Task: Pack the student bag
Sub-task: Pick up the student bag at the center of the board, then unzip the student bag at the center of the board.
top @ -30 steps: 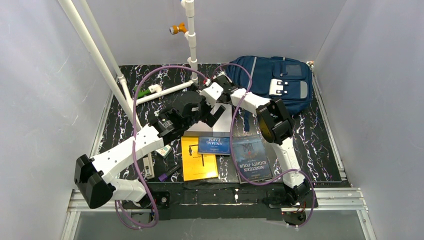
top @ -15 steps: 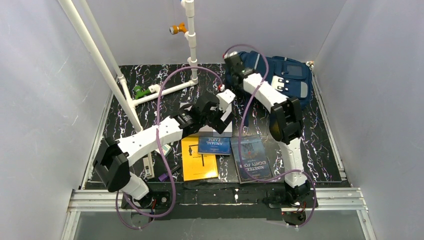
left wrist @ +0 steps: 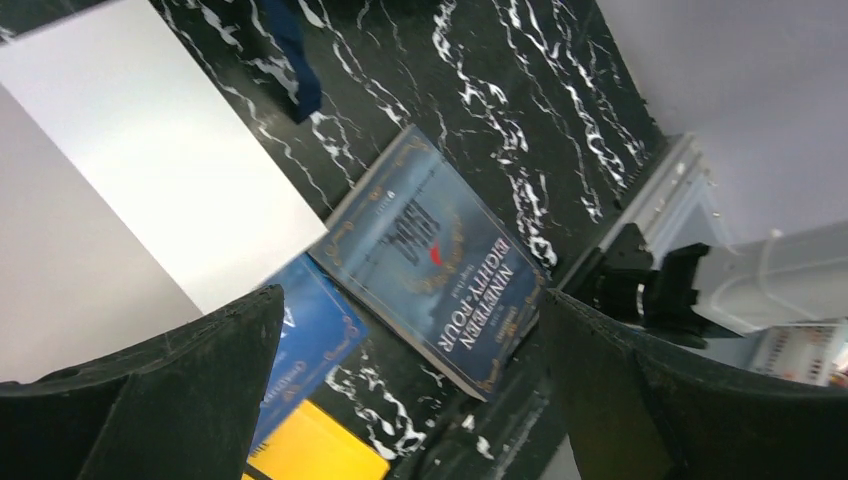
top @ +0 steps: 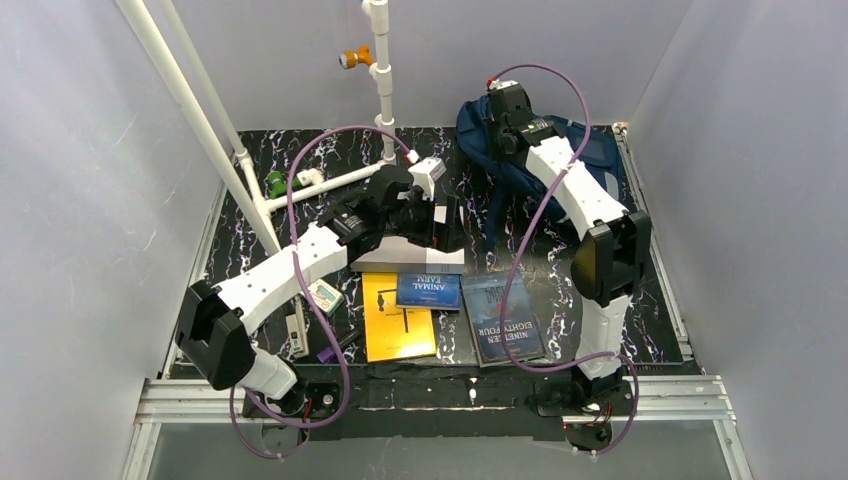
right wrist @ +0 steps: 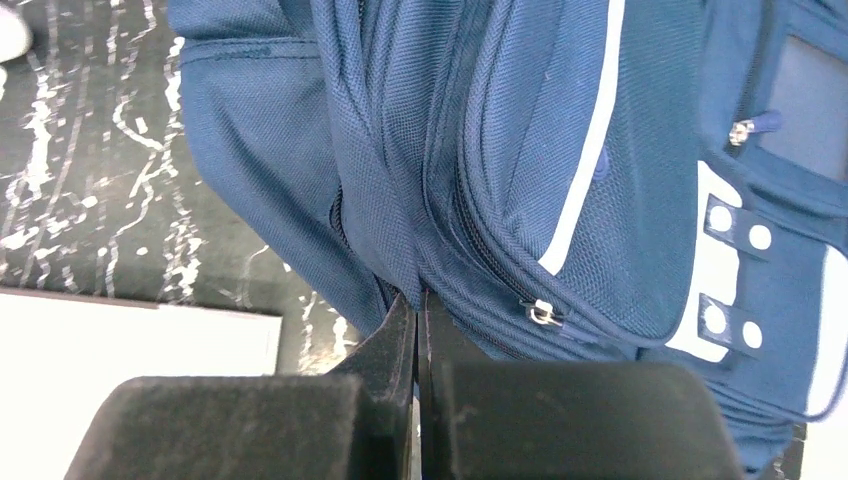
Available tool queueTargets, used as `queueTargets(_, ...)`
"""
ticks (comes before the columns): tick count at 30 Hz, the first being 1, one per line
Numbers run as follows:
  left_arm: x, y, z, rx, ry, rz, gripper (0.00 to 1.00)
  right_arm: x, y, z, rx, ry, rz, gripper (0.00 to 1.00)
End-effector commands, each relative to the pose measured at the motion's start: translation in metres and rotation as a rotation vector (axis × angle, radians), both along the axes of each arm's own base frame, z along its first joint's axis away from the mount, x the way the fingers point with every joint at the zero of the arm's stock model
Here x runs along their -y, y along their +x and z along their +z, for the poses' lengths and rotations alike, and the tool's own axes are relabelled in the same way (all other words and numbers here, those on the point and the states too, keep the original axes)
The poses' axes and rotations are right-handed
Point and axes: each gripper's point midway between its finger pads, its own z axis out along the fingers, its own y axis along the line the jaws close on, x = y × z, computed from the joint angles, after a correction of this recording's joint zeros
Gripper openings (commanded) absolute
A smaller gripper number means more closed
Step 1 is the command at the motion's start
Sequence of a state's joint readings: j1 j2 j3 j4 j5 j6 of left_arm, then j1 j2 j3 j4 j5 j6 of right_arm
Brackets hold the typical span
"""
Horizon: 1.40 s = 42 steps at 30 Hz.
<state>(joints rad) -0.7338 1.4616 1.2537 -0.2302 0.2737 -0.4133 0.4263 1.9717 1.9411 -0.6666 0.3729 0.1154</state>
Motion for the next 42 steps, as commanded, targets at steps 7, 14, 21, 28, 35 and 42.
queueTargets(7, -0.005, 0.020, 0.029, -0.232, -0.241, 0.242, 0.92, -0.035, -0.026, 0.104, 0.162, 0.333, 0.104, 0.01)
queueTargets(14, 0.017, 0.050, 0.039, -0.427, -0.463, 0.263, 0.90, -0.029, -0.052, 0.105, 0.151, 0.372, 0.121, 0.01)
queueTargets(21, 0.034, 0.090, 0.039, -0.380, -0.453, 0.282, 0.90, -0.031, -0.090, 0.107, 0.166, 0.469, 0.182, 0.01)
queueTargets(28, 0.046, 0.126, 0.035, -0.325, -0.451, 0.333, 0.70, -0.020, -0.116, 0.110, 0.177, 0.476, 0.206, 0.01)
queueTargets(35, 0.064, 0.134, 0.034, -0.294, -0.440, 0.283, 0.48, -0.008, -0.133, 0.109, 0.191, 0.457, 0.203, 0.01)
queueTargets(42, 0.079, 0.123, 0.043, -0.254, -0.464, 0.214, 0.22, -0.002, -0.148, 0.111, 0.194, 0.459, 0.208, 0.01)
